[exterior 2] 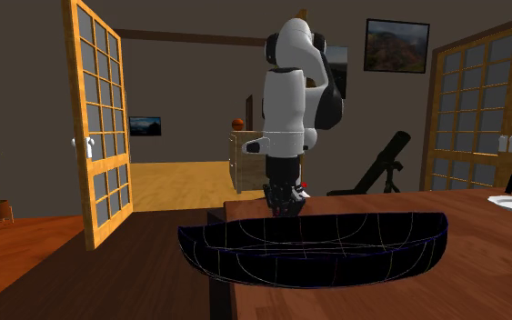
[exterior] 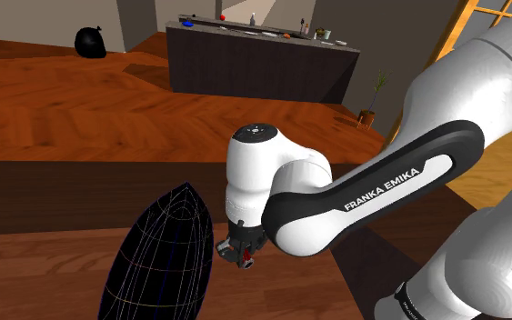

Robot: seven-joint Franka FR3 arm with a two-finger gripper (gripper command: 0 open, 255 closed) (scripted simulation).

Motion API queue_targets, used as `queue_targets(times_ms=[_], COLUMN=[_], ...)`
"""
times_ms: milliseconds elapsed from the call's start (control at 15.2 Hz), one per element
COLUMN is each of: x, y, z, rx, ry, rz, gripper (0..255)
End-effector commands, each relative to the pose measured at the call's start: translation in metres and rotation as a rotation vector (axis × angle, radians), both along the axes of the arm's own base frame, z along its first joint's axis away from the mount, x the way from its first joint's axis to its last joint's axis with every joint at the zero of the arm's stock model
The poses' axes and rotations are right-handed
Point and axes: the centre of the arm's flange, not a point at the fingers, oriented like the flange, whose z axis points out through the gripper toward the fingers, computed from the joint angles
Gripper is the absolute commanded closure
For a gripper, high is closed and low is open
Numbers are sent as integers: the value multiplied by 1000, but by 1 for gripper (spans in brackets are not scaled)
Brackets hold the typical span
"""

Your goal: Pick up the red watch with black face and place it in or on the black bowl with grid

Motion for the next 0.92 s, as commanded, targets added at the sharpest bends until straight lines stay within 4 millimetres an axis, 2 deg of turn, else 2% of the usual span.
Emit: queue_targets(times_ms=[0, 132, 858], x=[0, 0, 0], y=[0, 0, 0], z=[0, 0, 58], rx=[0, 0, 0], ry=[0, 0, 0], rz=[0, 0, 0], gripper=[255, 255, 255])
